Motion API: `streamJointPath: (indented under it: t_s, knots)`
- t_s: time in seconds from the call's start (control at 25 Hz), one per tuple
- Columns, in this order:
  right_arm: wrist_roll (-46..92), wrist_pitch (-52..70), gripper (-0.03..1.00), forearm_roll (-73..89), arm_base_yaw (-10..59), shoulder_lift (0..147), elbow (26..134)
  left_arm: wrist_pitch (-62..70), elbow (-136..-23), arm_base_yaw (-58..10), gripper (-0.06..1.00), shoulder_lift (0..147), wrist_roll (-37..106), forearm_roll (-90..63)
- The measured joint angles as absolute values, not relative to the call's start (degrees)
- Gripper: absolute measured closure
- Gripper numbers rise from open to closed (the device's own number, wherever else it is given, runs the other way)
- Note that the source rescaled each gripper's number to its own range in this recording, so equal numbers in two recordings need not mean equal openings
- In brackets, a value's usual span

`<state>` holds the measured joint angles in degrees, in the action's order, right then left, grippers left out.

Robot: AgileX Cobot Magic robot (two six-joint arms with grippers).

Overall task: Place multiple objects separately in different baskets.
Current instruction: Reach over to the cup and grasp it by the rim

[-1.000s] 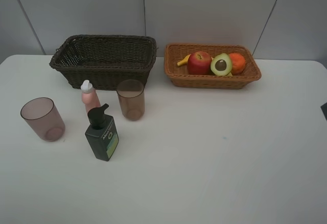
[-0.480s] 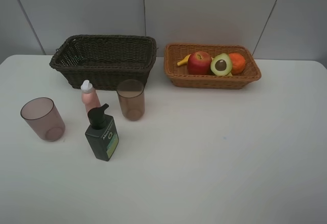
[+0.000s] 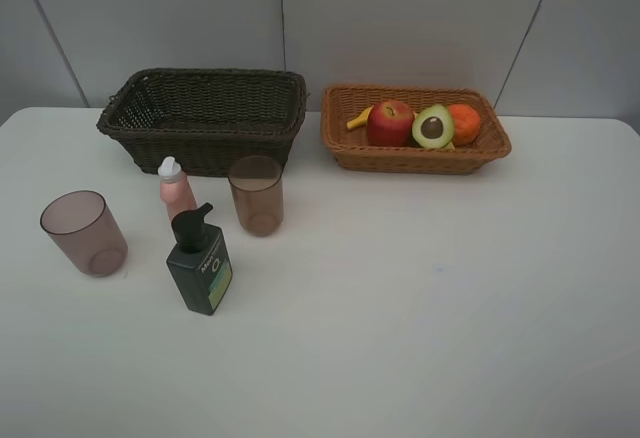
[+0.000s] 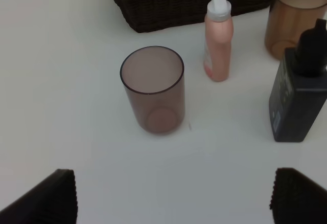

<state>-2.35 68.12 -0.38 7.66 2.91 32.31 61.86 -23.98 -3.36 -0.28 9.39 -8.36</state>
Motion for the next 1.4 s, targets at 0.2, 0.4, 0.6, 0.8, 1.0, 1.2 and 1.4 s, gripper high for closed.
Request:
streamJointPath:
  t_s: [0.2,0.4,0.6,0.8,1.0,1.2,1.4]
  knots:
    - [-1.2,64.1,-0.03,-0.7,2.3,-0.2,31.7,61.9,-24.0,-3.4,-0.06,-0.3,9.4,-8.4]
    - [1.3,60.6,-0.03,-0.7,1.3,-0.2,29.7,61.9,-24.0,-3.4,-0.06,-0.3,9.4,-8.4]
    - [-1.3,60.5,-0.03,-3.0,1.3,-0.2,29.7,61.9,-24.0,-3.4,-0.06,-0.3,9.4,-8.4]
    - [-3.0,60.5,-0.03,-4.2,1.3,-0.2,29.7,61.9,-24.0,-3.4,-0.06,-0.3,9.4,-8.4]
    - [-3.0,60.3,-0.03,-4.3,1.3,-0.2,29.7,61.9,-24.0,-3.4,-0.06,-0.3,9.4,-8.4]
    - [-3.0,60.3,-0.03,-4.3,1.3,-0.2,29.7,61.9,-24.0,-3.4,-0.06,-0.3,9.4,-8.4]
    - [-3.0,60.3,-0.03,-4.4,1.3,-0.2,29.7,61.9,-24.0,-3.4,-0.06,-0.3,9.4,-8.4]
